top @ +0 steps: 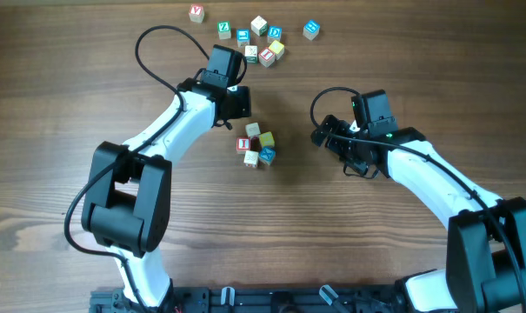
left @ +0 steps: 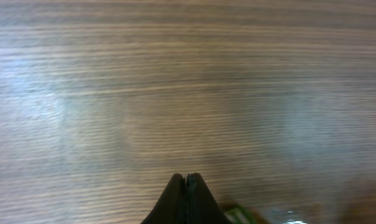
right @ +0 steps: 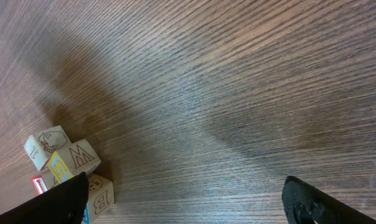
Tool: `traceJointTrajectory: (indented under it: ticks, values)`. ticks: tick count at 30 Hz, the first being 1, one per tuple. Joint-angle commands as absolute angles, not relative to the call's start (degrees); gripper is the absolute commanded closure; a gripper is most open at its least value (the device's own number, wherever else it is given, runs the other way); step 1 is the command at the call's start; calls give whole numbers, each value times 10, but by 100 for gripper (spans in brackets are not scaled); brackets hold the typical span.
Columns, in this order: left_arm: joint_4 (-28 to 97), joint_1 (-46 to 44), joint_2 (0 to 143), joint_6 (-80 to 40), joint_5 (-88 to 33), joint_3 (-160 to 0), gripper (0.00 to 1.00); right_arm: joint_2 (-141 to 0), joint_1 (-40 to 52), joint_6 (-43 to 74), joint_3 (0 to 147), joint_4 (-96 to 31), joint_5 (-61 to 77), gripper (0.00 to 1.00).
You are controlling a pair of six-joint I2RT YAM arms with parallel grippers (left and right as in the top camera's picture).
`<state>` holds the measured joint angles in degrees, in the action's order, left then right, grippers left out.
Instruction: Form a circle
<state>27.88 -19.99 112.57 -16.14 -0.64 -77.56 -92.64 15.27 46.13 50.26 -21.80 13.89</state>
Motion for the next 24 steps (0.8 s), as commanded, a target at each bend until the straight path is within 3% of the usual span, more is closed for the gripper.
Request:
traceJointTrajectory:
  ticks: [1, 24]
  values:
    - [276, -201, 1143, -152, -41, -785, 96, -916, 154, 452, 502, -216, 131, 0]
    - [291, -201, 1183, -152, -90, -785, 96, -916, 154, 452, 502, -216, 131, 0]
